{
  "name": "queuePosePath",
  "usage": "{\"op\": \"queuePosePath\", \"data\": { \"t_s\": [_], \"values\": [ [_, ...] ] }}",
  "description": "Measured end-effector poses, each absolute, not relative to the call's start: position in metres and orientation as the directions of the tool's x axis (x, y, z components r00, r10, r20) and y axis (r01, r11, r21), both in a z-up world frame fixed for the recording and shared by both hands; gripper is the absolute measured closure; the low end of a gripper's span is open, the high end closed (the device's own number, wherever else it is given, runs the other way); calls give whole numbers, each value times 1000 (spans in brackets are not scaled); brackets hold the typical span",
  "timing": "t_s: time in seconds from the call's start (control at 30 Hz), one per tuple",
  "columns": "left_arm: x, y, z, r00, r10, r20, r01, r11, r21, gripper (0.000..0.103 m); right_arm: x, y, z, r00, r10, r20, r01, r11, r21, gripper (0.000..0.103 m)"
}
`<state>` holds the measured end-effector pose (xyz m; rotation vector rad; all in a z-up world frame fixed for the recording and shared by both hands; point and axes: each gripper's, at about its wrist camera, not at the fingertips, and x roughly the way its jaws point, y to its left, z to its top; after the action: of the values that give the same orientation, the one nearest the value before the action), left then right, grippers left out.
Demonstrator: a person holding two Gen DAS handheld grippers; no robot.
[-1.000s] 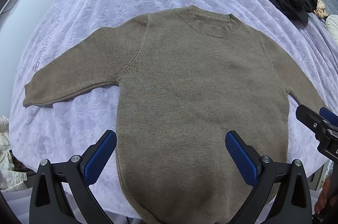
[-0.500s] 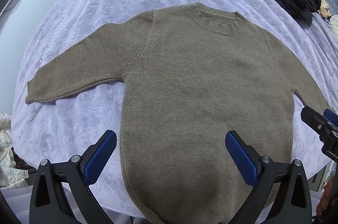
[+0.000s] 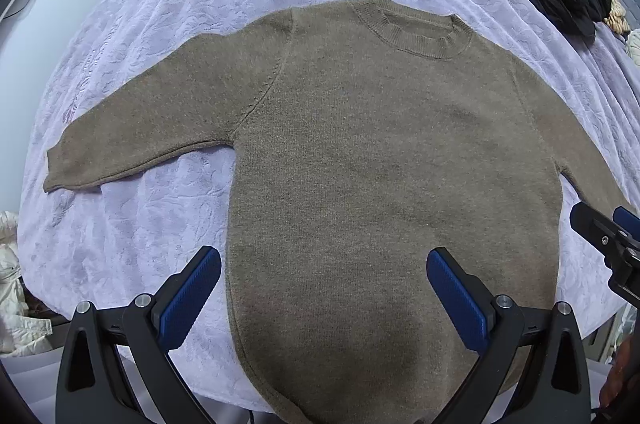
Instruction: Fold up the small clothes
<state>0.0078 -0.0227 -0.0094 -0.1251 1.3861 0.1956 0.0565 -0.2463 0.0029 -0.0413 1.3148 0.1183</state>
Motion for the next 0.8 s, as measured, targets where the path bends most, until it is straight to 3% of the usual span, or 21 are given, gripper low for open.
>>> {"op": "queuePosePath", "data": {
  "t_s": [0.8],
  "values": [
    [8,-3,-40,114,9,-993,-236,972,-18,0,62,-221,-20,203,36,-978,-149,989,5,0]
  ]
}}
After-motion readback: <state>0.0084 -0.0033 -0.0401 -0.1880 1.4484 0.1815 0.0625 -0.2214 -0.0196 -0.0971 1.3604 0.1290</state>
